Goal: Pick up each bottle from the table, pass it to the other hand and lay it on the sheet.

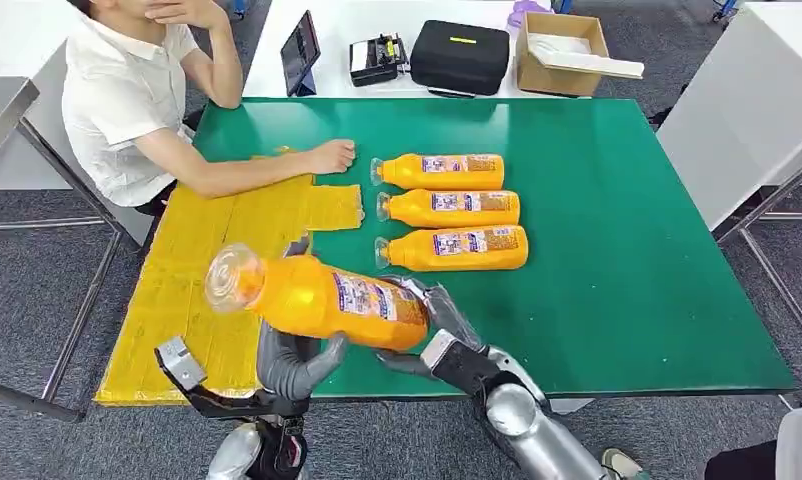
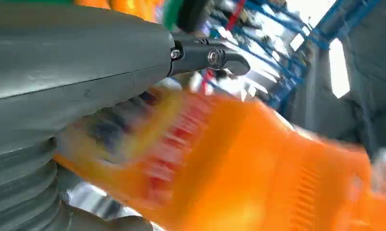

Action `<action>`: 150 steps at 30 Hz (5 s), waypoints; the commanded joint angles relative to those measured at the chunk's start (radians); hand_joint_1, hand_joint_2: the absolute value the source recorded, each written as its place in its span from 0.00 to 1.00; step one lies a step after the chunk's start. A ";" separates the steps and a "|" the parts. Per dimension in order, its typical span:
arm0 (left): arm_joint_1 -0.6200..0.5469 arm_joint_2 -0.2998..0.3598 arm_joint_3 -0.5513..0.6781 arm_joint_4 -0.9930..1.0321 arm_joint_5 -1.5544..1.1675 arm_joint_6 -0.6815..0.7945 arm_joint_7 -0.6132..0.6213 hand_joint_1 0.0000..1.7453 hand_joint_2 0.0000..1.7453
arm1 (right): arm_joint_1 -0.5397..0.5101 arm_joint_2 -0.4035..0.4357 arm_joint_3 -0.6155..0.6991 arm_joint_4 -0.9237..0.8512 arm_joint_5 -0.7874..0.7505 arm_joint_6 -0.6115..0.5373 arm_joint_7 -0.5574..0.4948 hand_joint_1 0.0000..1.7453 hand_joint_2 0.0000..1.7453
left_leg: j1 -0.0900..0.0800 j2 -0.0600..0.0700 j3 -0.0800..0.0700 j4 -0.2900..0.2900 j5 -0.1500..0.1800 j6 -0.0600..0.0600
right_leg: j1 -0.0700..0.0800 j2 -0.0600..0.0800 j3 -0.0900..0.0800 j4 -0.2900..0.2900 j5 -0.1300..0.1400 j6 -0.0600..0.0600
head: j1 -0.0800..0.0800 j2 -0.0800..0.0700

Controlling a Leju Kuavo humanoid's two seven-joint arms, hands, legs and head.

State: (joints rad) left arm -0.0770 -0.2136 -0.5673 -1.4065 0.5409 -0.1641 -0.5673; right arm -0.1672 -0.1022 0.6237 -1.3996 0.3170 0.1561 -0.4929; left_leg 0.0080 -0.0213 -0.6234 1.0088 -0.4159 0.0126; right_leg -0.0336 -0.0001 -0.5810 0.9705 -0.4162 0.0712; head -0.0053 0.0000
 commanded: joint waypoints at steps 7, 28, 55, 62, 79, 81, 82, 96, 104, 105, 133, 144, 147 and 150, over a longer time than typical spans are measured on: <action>-0.060 0.004 -0.030 0.052 -0.073 -0.069 -0.085 0.00 1.00 | -0.092 -0.028 0.079 0.163 -0.076 0.086 0.015 0.85 1.00 | 0.000 0.001 0.002 0.000 0.000 0.000 | 0.001 0.000 0.002 -0.001 0.000 -0.002 | 0.000 0.000; -0.108 -0.022 -0.059 0.236 -0.165 -0.056 -0.022 1.00 1.00 | -0.086 -0.019 0.061 0.168 -0.109 0.101 0.009 0.77 1.00 | 0.000 0.001 0.004 -0.001 -0.001 0.000 | 0.001 -0.001 0.004 -0.001 -0.001 -0.003 | 0.000 0.000; 0.001 0.014 0.029 0.008 -0.355 0.331 -0.047 1.00 1.00 | 0.108 0.056 -0.210 -0.005 0.005 -0.226 0.004 0.00 1.00 | 0.000 0.004 0.003 0.000 -0.002 -0.001 | 0.001 0.002 0.002 0.000 -0.002 -0.004 | 0.000 0.000; 0.021 0.033 0.033 -0.031 -0.284 0.290 -0.017 1.00 1.00 | 0.112 0.105 -0.274 -0.006 -0.095 -0.222 -0.019 0.00 1.00 | 0.000 0.002 0.002 0.000 -0.001 0.000 | 0.001 0.001 0.001 0.000 0.000 -0.003 | 0.000 0.000; -0.145 0.034 0.208 0.401 -1.629 0.862 0.230 1.00 1.00 | 0.045 0.167 -0.307 0.078 0.007 -0.330 -0.027 0.00 1.00 | 0.001 0.004 0.006 -0.002 0.000 -0.001 | 0.001 0.003 0.005 -0.002 0.001 -0.004 | 0.000 0.000; -0.148 0.025 0.259 0.407 -1.762 0.862 0.242 1.00 1.00 | 0.050 0.170 -0.307 0.071 0.006 -0.327 -0.028 0.00 1.00 | 0.001 0.004 0.005 -0.001 -0.001 -0.001 | 0.002 0.003 0.004 -0.002 0.001 -0.004 | 0.000 0.000; -0.158 0.035 0.256 0.420 -1.845 0.862 0.272 1.00 1.00 | 0.053 0.169 -0.307 0.068 0.004 -0.324 -0.028 0.00 1.00 | 0.001 0.004 0.003 -0.001 0.000 -0.001 | 0.001 0.003 0.003 -0.001 0.001 -0.003 | 0.000 0.000; -0.308 0.119 0.124 0.669 -1.605 0.569 0.353 1.00 1.00 | 0.089 0.183 -0.367 0.030 -0.031 -0.274 -0.051 0.00 1.00 | 0.001 0.002 0.004 0.000 0.000 -0.001 | 0.002 0.000 0.004 0.000 0.000 -0.004 | 0.000 0.000; -0.371 0.104 0.170 0.780 -1.515 0.511 0.383 0.89 1.00 | 0.079 0.192 -0.372 0.050 -0.031 -0.259 -0.051 0.00 1.00 | 0.001 0.003 0.005 0.000 0.000 -0.001 | 0.002 0.002 0.005 -0.001 0.000 -0.004 | 0.000 0.000; -0.371 0.104 0.170 0.780 -1.515 0.511 0.383 0.89 1.00 | 0.079 0.192 -0.372 0.050 -0.031 -0.259 -0.051 0.00 1.00 | 0.003 0.006 0.008 0.000 -0.002 -0.001 | 0.004 0.003 0.008 -0.001 0.000 -0.007 | 0.000 0.000; -0.392 0.102 0.131 0.859 -1.563 0.449 0.463 0.00 1.00 | 0.083 0.188 -0.381 0.061 -0.020 -0.238 -0.040 0.00 1.00 | 0.001 0.003 0.010 -0.001 0.000 -0.001 | 0.001 0.002 0.009 -0.001 0.000 -0.004 | 0.000 0.000; -0.407 0.135 0.082 0.946 -1.549 0.261 0.409 0.00 1.00 | 0.062 0.178 -0.400 0.118 -0.025 -0.225 -0.044 0.00 1.00 | 0.000 0.005 0.017 -0.003 0.000 -0.001 | 0.001 0.004 0.016 -0.002 0.001 -0.003 | 0.000 0.000; -0.410 0.134 0.077 0.949 -1.544 0.254 0.402 0.00 1.00 | 0.063 0.176 -0.409 0.116 -0.030 -0.225 -0.046 0.00 1.00 | 0.001 0.005 0.019 -0.003 0.001 -0.001 | 0.001 0.004 0.019 -0.003 0.002 -0.005 | 0.000 0.000; -0.415 0.138 0.068 0.952 -1.548 0.256 0.402 0.00 1.00 | 0.061 0.178 -0.413 0.128 -0.032 -0.223 -0.047 0.00 1.00 | 0.000 0.005 0.021 -0.003 0.000 -0.001 | 0.001 0.004 0.021 -0.002 0.001 -0.004 | 0.000 0.000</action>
State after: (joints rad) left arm -0.5343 -0.1064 -0.4432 -0.5703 -1.0022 0.1202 -0.1671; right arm -0.0659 0.0870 0.2392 -1.3554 0.2899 -0.0702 -0.5379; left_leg 0.0080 -0.0224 -0.6049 1.0080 -0.4152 0.0119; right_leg -0.0335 -0.0005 -0.5615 0.9706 -0.4162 0.0707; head -0.0053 0.0000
